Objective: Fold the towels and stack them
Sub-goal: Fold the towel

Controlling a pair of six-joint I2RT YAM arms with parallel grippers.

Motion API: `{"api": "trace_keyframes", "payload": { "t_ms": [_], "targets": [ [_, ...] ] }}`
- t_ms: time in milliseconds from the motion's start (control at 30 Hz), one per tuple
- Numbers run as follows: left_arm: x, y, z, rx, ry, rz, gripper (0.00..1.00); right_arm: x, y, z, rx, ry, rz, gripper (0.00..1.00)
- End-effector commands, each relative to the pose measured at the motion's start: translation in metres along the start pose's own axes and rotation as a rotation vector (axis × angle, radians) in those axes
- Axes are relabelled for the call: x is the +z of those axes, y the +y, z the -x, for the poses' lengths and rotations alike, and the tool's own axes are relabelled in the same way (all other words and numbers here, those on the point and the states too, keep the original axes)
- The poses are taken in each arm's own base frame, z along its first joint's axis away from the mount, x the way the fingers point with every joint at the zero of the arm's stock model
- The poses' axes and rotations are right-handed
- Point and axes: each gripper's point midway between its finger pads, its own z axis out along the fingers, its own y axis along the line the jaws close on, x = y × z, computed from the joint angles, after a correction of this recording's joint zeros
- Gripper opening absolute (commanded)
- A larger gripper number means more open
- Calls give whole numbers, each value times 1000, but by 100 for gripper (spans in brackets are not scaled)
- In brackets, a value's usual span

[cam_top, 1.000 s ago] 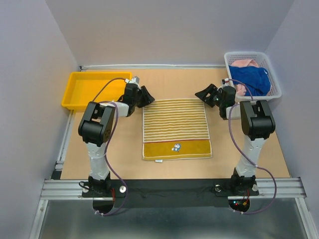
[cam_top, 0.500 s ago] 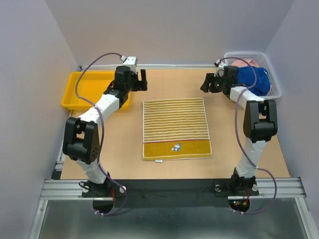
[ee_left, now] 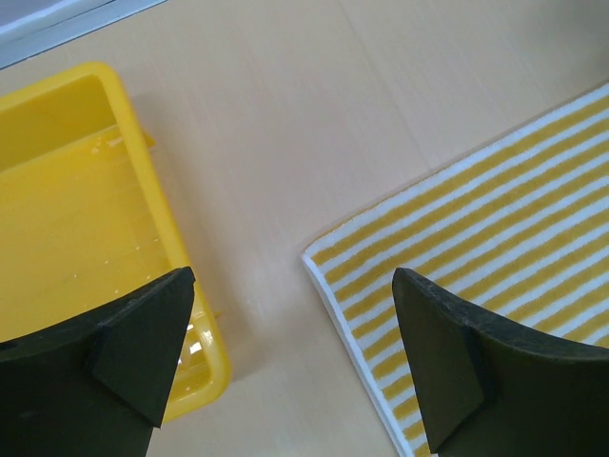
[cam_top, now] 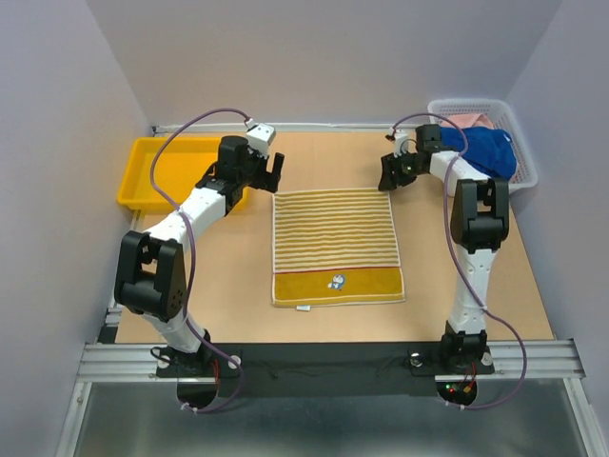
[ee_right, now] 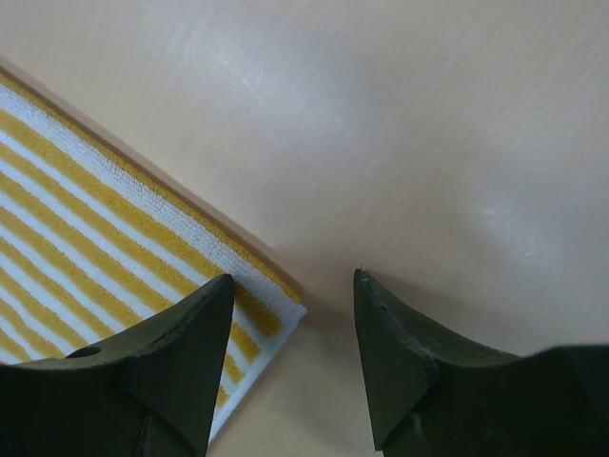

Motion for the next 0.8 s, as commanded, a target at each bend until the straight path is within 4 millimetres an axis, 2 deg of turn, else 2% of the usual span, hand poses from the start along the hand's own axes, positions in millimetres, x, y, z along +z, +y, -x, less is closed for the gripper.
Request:
{"api": "trace_keyframes", "payload": {
  "t_ms": [0,200,367,500,667,767],
  "targets": [
    [-5,-4,12,45,-42,-32,97,-4,3,1,-60,39,58,59],
    [-2,-7,8,56,-31,-50,96,6,8,-20,-47,113,103,53],
    [-6,-10,16,82,-44,-72,96,13,18,-33,-56,166,148,52],
    [-5,-11,19,98,-40,-83,96,23,14,-46,-54,209,141,51],
    [2,-12,23,142,-33,-106,96,28,10,-52,-51,237,132,43],
    [11,-14,17,170,-11,-134,97,29,9,-60,-53,264,130,41]
  ]
}}
